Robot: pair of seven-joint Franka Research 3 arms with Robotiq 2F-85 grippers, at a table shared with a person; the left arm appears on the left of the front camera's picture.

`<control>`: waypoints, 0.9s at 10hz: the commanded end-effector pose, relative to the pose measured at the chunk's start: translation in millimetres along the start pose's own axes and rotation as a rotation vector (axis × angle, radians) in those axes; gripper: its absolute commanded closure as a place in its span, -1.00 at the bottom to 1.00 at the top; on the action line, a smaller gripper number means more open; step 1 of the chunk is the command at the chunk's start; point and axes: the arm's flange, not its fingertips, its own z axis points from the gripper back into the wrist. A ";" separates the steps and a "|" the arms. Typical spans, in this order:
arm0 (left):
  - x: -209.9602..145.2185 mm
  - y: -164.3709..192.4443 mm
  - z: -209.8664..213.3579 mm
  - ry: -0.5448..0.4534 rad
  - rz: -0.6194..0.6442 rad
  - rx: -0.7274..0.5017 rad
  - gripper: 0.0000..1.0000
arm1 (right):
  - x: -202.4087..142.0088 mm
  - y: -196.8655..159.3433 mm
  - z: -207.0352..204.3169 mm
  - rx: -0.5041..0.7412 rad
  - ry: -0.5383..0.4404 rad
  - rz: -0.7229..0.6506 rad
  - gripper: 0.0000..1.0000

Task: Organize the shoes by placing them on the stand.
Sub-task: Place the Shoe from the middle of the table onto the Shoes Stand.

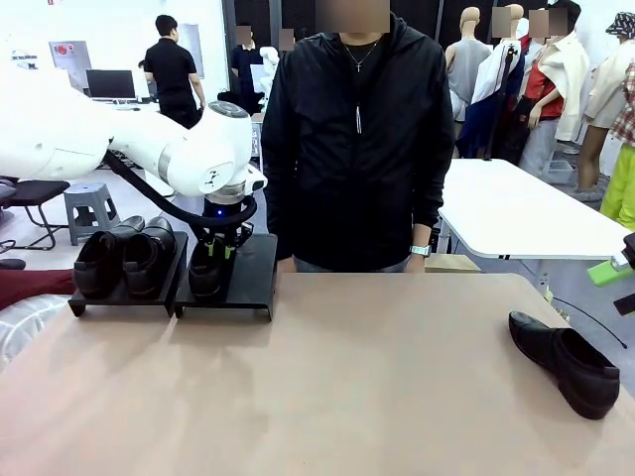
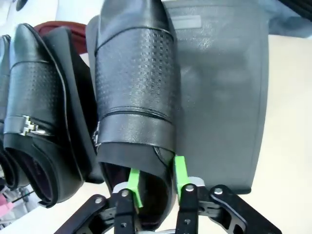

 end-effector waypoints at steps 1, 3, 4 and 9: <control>-12.2 10.7 23.9 -0.043 0.012 0.039 -1.00 | 0.1 -1.3 4.0 -0.008 0.010 0.018 -1.00; -57.2 19.2 82.8 -0.011 -0.020 -0.002 -1.00 | 0.1 -1.3 4.0 -0.008 0.010 0.018 -1.00; -86.4 22.3 109.4 0.025 -0.079 -0.049 -1.00 | 0.1 -1.3 4.0 -0.008 0.010 0.018 -1.00; -240.6 69.1 155.7 -0.016 -0.454 -0.521 -1.00 | 0.1 -1.3 4.0 -0.008 0.010 0.018 -1.00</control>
